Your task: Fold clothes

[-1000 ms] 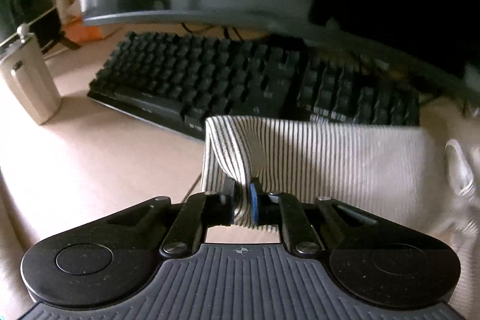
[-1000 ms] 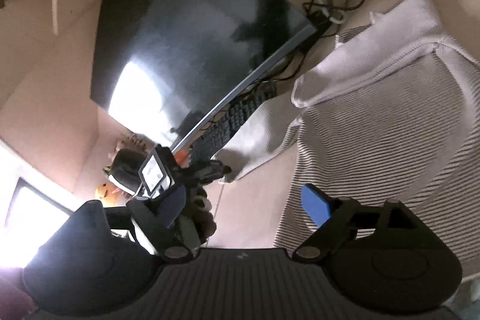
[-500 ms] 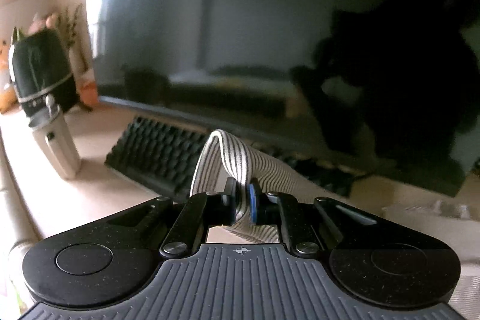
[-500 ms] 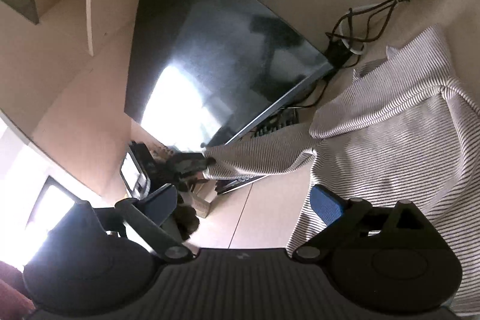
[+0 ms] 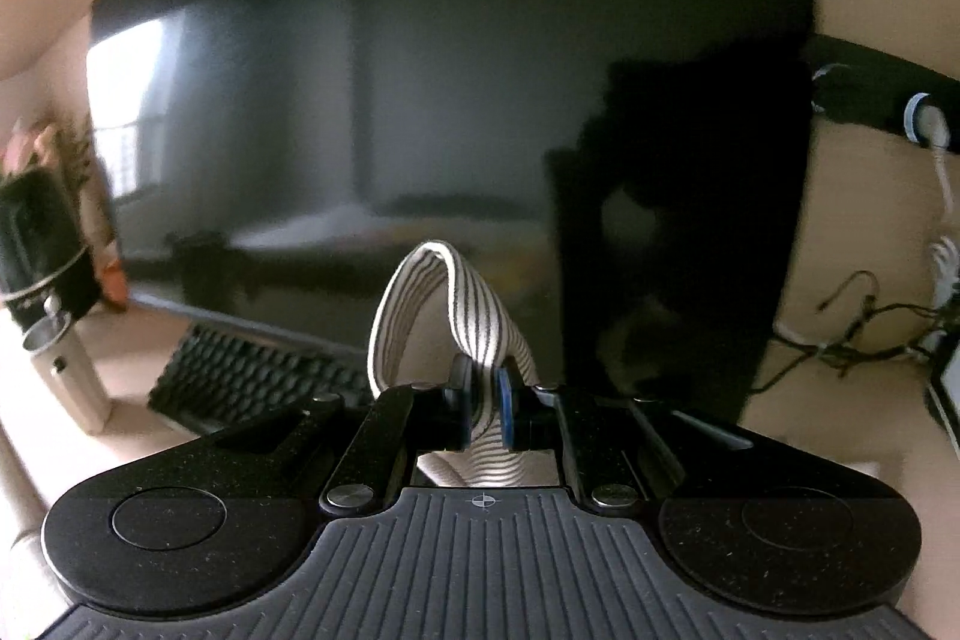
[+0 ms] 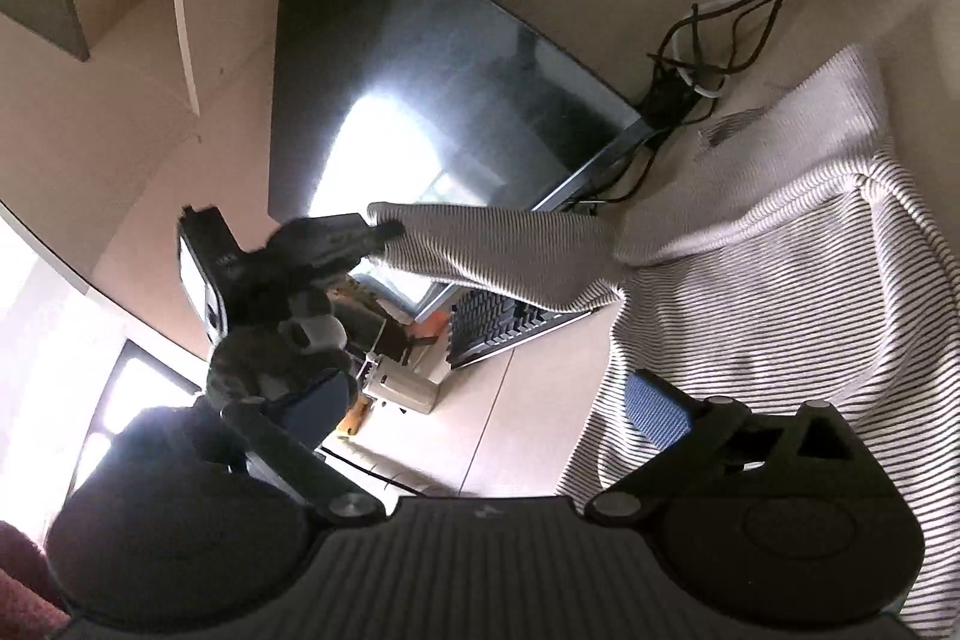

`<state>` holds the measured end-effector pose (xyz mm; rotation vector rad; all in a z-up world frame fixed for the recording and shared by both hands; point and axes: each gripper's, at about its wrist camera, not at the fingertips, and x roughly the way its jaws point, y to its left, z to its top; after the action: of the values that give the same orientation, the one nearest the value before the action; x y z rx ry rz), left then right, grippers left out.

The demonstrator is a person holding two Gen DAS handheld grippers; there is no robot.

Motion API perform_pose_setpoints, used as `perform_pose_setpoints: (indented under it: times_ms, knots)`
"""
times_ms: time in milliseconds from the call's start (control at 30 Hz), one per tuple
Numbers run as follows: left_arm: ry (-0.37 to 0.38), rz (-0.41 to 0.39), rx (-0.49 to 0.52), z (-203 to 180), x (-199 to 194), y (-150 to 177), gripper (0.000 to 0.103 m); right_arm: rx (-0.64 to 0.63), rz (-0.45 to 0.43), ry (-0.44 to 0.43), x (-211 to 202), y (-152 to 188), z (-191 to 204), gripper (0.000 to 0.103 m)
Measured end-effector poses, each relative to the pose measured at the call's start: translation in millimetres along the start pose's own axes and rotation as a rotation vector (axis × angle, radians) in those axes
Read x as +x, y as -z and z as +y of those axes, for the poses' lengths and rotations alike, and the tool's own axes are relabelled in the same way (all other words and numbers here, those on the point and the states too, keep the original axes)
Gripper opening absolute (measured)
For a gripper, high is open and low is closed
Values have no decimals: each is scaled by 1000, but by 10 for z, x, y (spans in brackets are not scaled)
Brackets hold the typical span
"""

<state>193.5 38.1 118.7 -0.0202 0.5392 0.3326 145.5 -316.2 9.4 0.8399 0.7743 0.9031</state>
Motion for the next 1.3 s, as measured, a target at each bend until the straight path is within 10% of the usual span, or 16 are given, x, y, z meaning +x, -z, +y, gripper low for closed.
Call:
perform_pose_setpoints:
  times_ms: [700,1300]
  knots:
    - [308,48,214,-1862,91,56,10,58,-54,61,-478,-286,-403,102]
    - [500,151,262,-2609,374,324,15,145,-144,205,-801,-267,-685,102]
